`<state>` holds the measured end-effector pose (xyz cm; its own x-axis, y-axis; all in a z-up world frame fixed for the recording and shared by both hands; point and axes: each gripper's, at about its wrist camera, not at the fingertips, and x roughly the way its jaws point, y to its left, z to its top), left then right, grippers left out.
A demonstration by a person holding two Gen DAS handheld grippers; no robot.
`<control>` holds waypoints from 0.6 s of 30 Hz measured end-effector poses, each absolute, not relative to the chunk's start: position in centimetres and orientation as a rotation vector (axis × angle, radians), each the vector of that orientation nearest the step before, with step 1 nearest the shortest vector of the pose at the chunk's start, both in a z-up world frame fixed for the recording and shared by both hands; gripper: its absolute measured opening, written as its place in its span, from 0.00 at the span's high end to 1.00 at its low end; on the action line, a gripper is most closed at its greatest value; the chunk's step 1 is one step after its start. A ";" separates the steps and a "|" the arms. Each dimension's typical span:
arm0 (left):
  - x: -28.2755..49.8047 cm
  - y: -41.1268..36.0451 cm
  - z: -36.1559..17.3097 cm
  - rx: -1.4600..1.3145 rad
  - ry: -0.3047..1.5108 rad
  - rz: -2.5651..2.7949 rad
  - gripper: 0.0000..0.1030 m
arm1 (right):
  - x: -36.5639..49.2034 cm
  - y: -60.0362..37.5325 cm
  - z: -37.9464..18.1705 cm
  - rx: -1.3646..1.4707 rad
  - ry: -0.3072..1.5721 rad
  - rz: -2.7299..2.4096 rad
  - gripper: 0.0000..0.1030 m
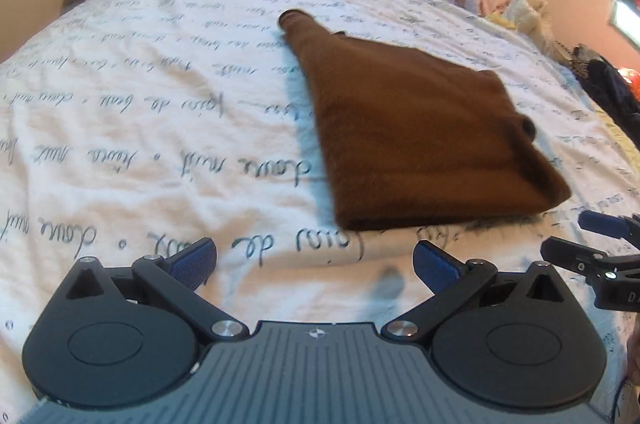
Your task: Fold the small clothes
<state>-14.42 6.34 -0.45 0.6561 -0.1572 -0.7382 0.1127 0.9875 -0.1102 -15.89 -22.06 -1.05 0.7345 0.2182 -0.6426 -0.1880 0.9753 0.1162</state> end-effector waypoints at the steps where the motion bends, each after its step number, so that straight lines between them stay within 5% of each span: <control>1: -14.6 6.2 -0.5 -0.039 0.839 -0.143 0.00 | -15.9 -21.9 -1.3 0.057 0.720 0.221 0.09; 18: -15.8 3.4 -1.5 -0.023 0.798 -0.134 0.00 | -15.4 -20.4 -2.4 0.081 0.731 0.150 0.07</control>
